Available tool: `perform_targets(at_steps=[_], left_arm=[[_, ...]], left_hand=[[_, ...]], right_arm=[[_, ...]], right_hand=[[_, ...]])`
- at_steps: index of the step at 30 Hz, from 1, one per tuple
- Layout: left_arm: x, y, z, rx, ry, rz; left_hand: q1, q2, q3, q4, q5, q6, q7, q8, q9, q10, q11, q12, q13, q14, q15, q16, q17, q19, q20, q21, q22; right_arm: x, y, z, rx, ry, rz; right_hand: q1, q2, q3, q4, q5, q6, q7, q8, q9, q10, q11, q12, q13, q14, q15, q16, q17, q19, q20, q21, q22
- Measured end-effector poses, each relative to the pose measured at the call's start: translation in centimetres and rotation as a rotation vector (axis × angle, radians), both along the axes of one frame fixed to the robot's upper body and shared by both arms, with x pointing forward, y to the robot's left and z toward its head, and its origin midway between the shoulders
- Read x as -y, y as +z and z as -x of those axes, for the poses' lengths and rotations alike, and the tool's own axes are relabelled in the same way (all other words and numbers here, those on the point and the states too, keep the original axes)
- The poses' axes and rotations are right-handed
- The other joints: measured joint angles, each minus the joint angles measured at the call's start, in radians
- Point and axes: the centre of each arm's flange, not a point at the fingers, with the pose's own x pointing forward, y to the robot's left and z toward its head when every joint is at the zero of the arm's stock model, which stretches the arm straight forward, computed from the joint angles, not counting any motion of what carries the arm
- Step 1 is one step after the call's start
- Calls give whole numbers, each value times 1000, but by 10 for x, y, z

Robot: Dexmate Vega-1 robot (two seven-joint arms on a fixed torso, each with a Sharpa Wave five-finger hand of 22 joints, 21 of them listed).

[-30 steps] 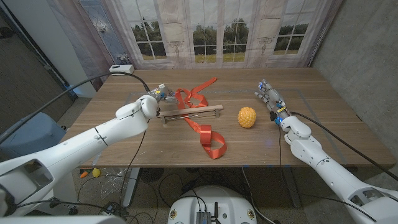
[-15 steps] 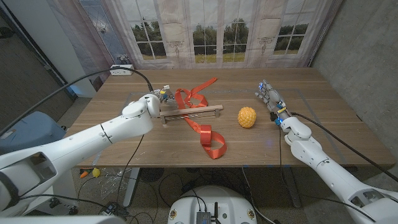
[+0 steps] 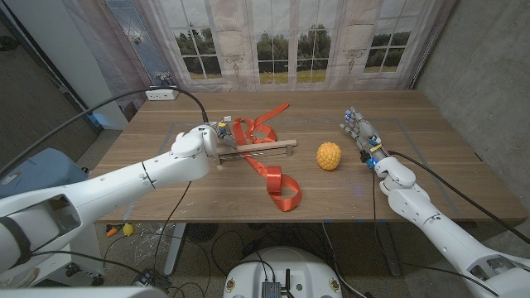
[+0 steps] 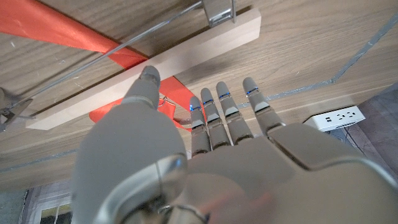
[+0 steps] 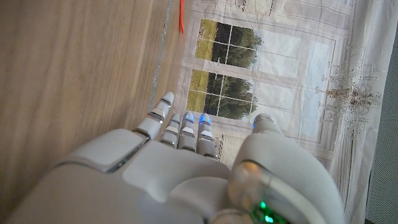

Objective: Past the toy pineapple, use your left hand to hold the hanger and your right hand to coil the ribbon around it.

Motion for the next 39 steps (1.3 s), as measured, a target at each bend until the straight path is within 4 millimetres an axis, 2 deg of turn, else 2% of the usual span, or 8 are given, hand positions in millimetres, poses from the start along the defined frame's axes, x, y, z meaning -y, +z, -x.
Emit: perform_targets(at_steps=[11,13,17,22,25,31,39], left_arm=[[4,-2,-3,-27,27,-46],[5,-4,-5,-33,30,-54],[6,-6,-8,-37,31,-60],[9,-10,-11,-42,23,-67],[10,-11,-12,-38,23,-72],[13,-15,-15,-28,26,-92],[17,-20,-20,-17,38,-117]], left_hand=[[13,6,-16,8,2,-19,-11,-11,0,-20,5,-7,9,-13,-2,0,-3,-9,9,0,0],[20,12,-20,11,7,-19,-11,-11,0,-12,-2,-7,9,-13,-2,0,-3,-8,9,0,0],[26,18,-22,14,7,-16,-8,-11,0,-11,-4,-7,14,-9,2,0,-3,6,5,0,0],[30,22,-28,13,7,-14,-6,-11,0,-7,0,-7,18,-17,-2,0,-8,42,20,6,0],[34,26,-29,12,7,-9,-1,-11,0,-7,-1,-7,19,-25,0,-7,-12,49,16,8,0],[65,57,-27,10,7,-1,-1,-11,0,-11,-4,-7,24,-25,0,-7,-16,56,9,8,0],[108,74,-30,2,-13,35,-1,-7,0,25,-19,12,37,6,-2,1,-21,157,-17,43,-7]], right_arm=[[1,-6,2,-11,-10,0],[1,-7,2,-13,-11,-1],[1,-10,1,-16,-14,-4],[1,-11,1,-18,-15,-8],[1,-13,0,-20,-16,-10],[1,-13,-1,-23,-18,-14],[2,-13,-3,-24,-18,-18]], right_hand=[[-2,-2,4,-4,0,5,-5,0,0,0,0,0,0,0,0,0,0,0,0,0,0],[-2,-2,4,-4,0,5,-5,0,0,0,0,0,0,0,0,0,0,0,0,0,0],[-2,-2,4,-4,0,5,-5,0,0,0,0,0,0,0,0,0,0,0,0,0,0],[-5,1,4,-4,0,5,-5,0,0,0,0,0,0,0,0,0,0,0,0,0,0],[-6,2,4,-4,0,5,-5,0,0,4,-4,0,0,0,0,0,0,0,0,0,0],[-6,2,4,-4,0,5,-5,0,0,4,-4,0,0,0,0,0,0,0,0,0,0],[-10,-2,4,-4,0,8,-3,0,0,4,-4,0,0,0,0,0,0,0,0,0,0]])
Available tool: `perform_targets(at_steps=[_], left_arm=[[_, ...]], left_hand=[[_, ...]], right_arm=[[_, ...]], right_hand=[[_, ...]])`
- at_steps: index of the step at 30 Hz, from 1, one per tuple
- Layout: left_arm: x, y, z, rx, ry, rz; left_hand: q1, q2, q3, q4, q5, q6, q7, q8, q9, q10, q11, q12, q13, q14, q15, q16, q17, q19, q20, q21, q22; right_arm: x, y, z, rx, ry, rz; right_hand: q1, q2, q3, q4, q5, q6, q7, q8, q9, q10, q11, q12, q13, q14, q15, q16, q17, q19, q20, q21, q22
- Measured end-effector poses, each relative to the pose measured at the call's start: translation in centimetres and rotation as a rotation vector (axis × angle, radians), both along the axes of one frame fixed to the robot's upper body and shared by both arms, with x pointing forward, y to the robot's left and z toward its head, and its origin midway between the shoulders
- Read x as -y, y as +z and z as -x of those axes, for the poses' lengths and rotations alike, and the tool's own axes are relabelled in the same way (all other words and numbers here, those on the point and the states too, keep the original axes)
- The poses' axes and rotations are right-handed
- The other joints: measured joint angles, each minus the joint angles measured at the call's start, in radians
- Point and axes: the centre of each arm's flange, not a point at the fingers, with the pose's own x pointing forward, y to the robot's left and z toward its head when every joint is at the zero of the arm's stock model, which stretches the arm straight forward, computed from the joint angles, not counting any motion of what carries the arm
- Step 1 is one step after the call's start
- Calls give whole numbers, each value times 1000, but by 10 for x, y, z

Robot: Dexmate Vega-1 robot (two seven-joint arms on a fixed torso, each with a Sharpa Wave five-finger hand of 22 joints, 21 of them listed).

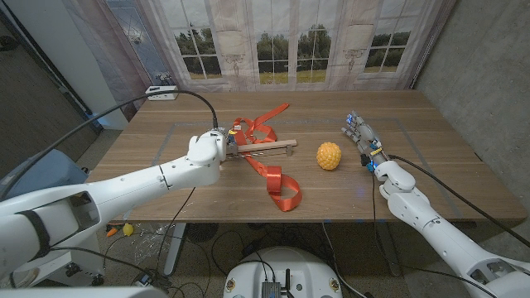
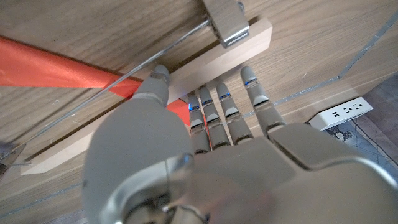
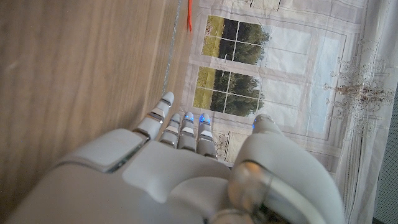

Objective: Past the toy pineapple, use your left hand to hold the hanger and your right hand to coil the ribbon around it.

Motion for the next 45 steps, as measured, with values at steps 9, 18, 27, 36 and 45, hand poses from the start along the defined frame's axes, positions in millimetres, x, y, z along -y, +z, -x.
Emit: perform_targets(at_steps=[9,18,27,36,45], left_arm=[[1,-8,-6,4,-8,12],[0,-19,-13,6,-19,38],[5,-22,-22,64,-53,44],[2,-29,-27,156,-88,70],[-6,-25,-11,345,-135,118]], left_hand=[[43,23,2,-10,0,53,3,13,5,56,2,19,4,61,-1,22,-1,56,-24,8,-7],[208,67,76,-26,-8,261,-4,59,2,213,-3,70,23,329,-15,121,13,213,-131,70,-8],[276,1,80,-27,-8,380,41,91,5,348,15,98,49,402,49,228,60,286,-194,151,0],[287,-11,72,-19,-8,406,67,98,4,388,52,111,58,434,59,271,60,310,-199,199,8],[295,-19,69,-16,-14,426,87,98,4,398,58,122,59,442,66,321,69,302,-191,210,8]], right_arm=[[1,1,-2,-1,3,-4],[2,1,-4,-3,1,-5],[5,0,-6,-8,-6,-9],[8,0,-5,-9,-19,-15],[6,0,-4,-5,-23,-13]], right_hand=[[0,0,0,0,0,1,1,0,0,5,6,0,0,4,4,0,0,0,0,0,0],[0,0,7,1,0,1,1,0,0,5,5,0,0,4,4,0,0,0,0,0,0],[-5,5,6,1,0,1,1,0,0,5,5,0,0,4,4,0,0,1,-1,0,0],[-5,5,9,-2,0,1,1,0,0,5,5,0,0,4,4,0,0,4,-4,0,0],[-5,5,9,-2,0,1,1,0,0,5,5,0,0,4,4,0,0,3,-4,0,0]])
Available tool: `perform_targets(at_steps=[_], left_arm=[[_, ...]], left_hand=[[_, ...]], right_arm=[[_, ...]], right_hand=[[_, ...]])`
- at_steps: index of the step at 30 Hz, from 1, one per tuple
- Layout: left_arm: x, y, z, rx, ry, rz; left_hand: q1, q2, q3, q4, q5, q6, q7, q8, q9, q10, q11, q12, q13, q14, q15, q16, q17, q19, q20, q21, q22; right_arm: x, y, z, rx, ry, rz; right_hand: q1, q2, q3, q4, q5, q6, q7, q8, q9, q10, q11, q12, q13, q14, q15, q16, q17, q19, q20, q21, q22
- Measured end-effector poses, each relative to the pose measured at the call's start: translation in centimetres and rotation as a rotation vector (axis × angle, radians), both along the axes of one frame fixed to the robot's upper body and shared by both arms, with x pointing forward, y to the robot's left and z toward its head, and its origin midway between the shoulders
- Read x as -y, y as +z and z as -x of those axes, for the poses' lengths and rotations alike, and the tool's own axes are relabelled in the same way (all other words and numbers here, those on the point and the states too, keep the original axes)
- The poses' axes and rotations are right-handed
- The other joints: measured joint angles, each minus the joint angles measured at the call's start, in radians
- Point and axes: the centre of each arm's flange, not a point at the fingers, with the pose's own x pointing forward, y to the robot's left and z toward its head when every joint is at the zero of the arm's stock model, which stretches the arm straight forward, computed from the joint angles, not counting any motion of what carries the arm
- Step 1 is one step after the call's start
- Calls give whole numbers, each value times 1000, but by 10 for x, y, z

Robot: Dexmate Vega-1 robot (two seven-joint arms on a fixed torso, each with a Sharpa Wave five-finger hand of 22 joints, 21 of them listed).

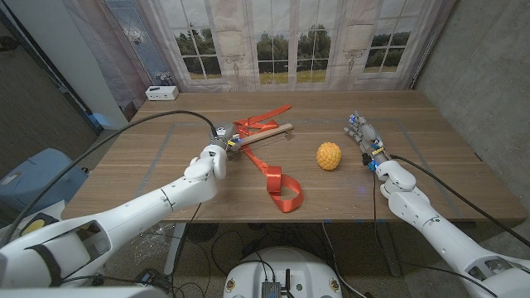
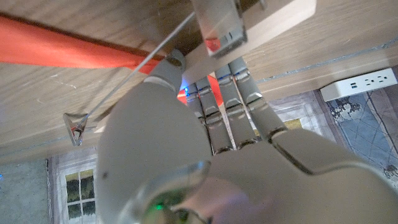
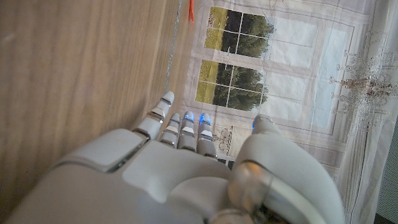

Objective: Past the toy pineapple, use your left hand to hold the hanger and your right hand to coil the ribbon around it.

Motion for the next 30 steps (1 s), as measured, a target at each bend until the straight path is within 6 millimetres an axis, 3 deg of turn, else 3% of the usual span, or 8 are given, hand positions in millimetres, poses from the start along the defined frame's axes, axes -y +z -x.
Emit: perform_targets(at_steps=[1,3,6,16,30], left_arm=[[0,2,2,19,-5,0],[-1,6,8,70,-13,6],[-3,11,16,131,-23,10],[-4,28,40,312,-64,0],[-9,35,72,437,-99,-28]], left_hand=[[5,-5,0,0,0,1,1,6,0,2,-1,3,13,0,0,8,0,0,0,4,0],[17,-17,-2,-1,2,40,0,8,0,12,-6,7,75,8,-2,11,98,-3,-3,10,1],[20,-20,-3,0,2,54,0,8,0,18,-11,8,93,8,-2,16,212,-12,-8,19,2],[20,-20,-10,1,2,56,1,8,0,19,-13,8,114,8,-2,25,238,-26,-8,33,6],[20,-20,-15,4,2,65,3,7,0,21,-14,7,133,15,-2,25,254,-51,-4,45,7]], right_arm=[[0,0,0,0,0,0],[0,0,0,1,-1,-1],[-1,0,1,3,-1,-1],[-6,-2,7,11,5,5],[-14,-1,39,47,-92,107]], right_hand=[[0,0,0,0,0,0,0,0,0,0,0,0,0,0,0,0,0,0,0,0,0],[0,0,0,0,0,0,0,0,0,0,0,0,0,0,0,0,0,0,0,0,0],[0,0,0,0,0,0,0,0,0,0,0,0,0,0,0,0,0,0,0,0,0],[0,0,6,-6,0,7,-7,0,0,0,0,0,0,5,-6,0,0,0,0,0,0],[48,-21,36,-59,-5,30,-30,5,0,27,-5,8,-2,45,-2,8,-2,7,18,0,0]])
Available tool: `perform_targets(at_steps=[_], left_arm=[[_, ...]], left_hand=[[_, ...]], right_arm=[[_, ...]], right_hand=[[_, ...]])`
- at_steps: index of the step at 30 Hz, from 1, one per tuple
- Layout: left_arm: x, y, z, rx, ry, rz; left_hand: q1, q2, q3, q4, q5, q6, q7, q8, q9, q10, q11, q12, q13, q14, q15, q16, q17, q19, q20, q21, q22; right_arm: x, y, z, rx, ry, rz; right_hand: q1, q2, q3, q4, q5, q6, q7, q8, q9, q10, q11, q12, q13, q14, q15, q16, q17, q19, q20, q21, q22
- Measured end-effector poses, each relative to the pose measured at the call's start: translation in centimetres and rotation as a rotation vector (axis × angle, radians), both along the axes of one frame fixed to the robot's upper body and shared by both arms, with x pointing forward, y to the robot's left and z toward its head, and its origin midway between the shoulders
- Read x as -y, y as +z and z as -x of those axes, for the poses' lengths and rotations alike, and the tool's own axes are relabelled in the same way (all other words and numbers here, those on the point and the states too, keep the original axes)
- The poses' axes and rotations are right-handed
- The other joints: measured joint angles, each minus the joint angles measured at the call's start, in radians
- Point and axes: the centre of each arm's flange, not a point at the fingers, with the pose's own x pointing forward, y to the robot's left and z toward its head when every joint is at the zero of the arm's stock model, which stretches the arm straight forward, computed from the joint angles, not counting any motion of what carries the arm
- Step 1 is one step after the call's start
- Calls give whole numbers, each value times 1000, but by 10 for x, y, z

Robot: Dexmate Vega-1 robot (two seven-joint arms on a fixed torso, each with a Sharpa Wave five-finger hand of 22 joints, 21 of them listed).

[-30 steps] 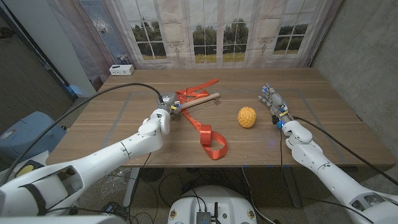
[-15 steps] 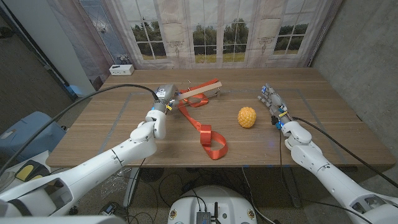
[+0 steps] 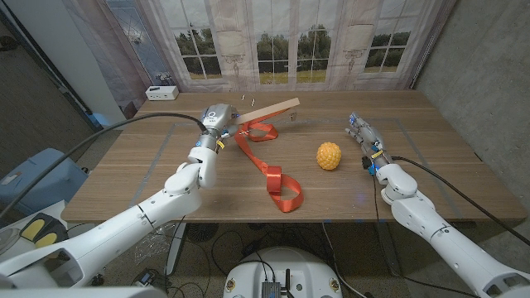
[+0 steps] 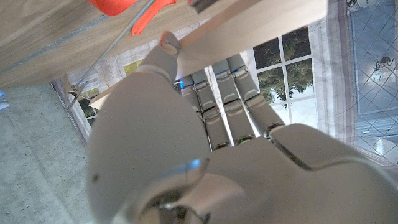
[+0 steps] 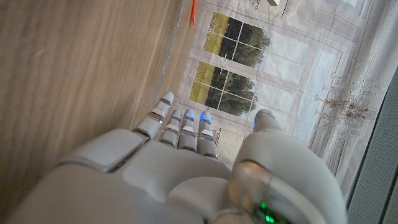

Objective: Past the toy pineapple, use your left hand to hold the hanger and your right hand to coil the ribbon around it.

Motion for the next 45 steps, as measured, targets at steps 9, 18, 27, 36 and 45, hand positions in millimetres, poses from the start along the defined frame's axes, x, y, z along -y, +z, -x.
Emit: perform_targets(at_steps=[9,18,27,36,45], left_arm=[[-4,0,15,44,-6,-17],[-7,0,30,87,-19,-38],[-10,-1,42,122,-30,-60],[-15,-3,51,144,-40,-66],[-19,-5,57,163,-50,-68]], left_hand=[[0,0,-3,3,-2,2,-1,-3,0,-4,-4,3,10,1,0,-8,12,-12,1,14,0],[0,0,-3,3,-7,3,0,-2,0,-4,-4,8,22,13,-1,-15,20,-12,1,24,0],[7,-7,-6,6,-8,9,-1,0,0,-1,-6,8,31,17,2,-15,28,-23,1,31,0],[9,-9,-7,7,-5,16,-2,0,0,2,-10,8,40,30,1,-19,35,-32,3,44,-1],[9,-9,-10,6,-5,21,0,-3,0,3,-11,7,48,34,2,-23,45,-37,5,51,-3]], right_arm=[[-10,2,30,52,-60,86],[-23,6,64,108,-118,175],[-39,7,91,135,-169,270],[-53,8,113,120,-199,371],[-68,10,135,108,-220,473]], right_hand=[[43,-7,19,-50,-6,47,1,10,0,39,-1,7,0,35,-14,8,-5,26,-4,8,0],[70,-17,34,-81,-11,81,-5,14,5,79,-5,12,3,95,-19,15,-4,70,6,23,4],[75,-12,42,-89,-14,109,-12,14,5,130,-20,19,3,153,-25,33,3,95,26,27,10],[75,-12,40,-92,-14,109,-12,14,5,139,-18,19,3,169,-30,33,3,93,39,27,10],[73,-24,35,-97,-14,113,-16,14,5,144,-23,19,3,175,-35,33,3,95,48,27,10]])
